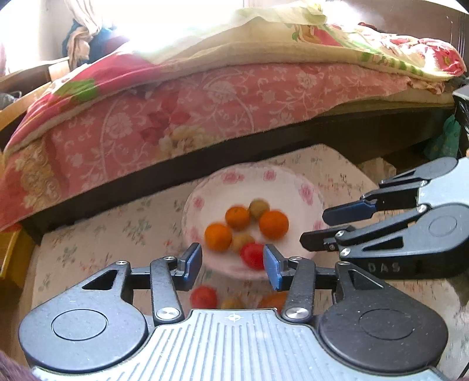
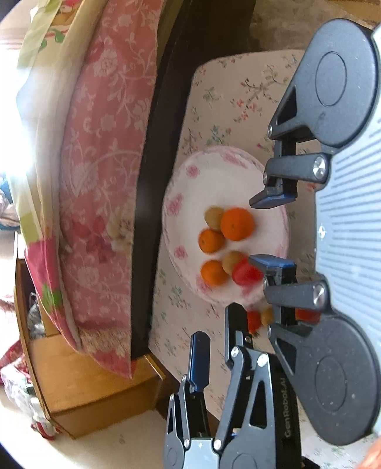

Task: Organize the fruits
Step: 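Move left gripper toward a small red tomato while right gripper approaches a large tomato, then close left gripper on the small red tomato while right gripper closes on the large tomato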

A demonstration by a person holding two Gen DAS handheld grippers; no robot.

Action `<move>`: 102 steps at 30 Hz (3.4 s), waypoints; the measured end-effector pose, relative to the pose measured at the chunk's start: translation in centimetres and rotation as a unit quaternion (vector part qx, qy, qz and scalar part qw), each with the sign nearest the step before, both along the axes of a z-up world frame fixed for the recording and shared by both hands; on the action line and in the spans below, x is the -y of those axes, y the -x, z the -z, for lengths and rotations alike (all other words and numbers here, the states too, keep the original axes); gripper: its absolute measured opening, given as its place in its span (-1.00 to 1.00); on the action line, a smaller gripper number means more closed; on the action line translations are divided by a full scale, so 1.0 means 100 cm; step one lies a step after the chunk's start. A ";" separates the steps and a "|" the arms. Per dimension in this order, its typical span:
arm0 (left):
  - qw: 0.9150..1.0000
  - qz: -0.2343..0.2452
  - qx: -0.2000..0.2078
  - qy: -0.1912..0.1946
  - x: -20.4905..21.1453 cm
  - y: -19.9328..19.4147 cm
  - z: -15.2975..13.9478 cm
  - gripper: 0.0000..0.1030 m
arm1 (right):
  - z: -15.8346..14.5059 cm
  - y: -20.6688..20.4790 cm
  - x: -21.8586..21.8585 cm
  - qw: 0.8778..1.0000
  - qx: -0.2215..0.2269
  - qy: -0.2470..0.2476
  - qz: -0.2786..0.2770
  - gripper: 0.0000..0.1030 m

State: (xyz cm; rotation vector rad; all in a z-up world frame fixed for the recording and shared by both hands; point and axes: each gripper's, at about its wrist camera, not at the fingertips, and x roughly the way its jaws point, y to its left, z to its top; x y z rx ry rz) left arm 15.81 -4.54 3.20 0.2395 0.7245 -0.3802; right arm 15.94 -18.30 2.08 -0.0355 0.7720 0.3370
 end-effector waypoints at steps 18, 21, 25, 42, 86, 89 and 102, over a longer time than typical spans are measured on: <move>0.996 0.059 -0.059 -0.029 -0.014 0.047 0.035 0.12 | 0.013 0.017 -0.030 0.997 -0.045 -0.017 -0.063 -0.08; 0.996 0.060 -0.064 -0.029 -0.017 0.049 0.039 0.12 | 0.022 0.012 -0.036 0.996 -0.066 -0.025 -0.062 -0.08; 0.996 0.061 -0.067 -0.028 -0.018 0.050 0.042 0.12 | 0.032 0.007 -0.043 0.995 -0.080 -0.023 -0.064 -0.08; 0.995 0.066 -0.068 -0.029 -0.009 0.044 0.048 0.17 | 0.045 -0.009 -0.014 0.979 -0.156 -0.131 -0.017 -0.15; 0.996 0.056 -0.062 -0.031 0.002 0.041 0.055 0.04 | 0.047 0.021 -0.018 0.994 -0.088 0.036 -0.061 0.08; 0.996 0.051 -0.061 -0.029 0.001 0.041 0.054 0.10 | 0.047 0.021 -0.017 0.994 -0.086 0.033 -0.056 0.09; 0.996 0.048 -0.064 -0.031 0.004 0.039 0.058 0.08 | 0.048 0.023 -0.021 0.994 -0.078 0.047 -0.059 0.05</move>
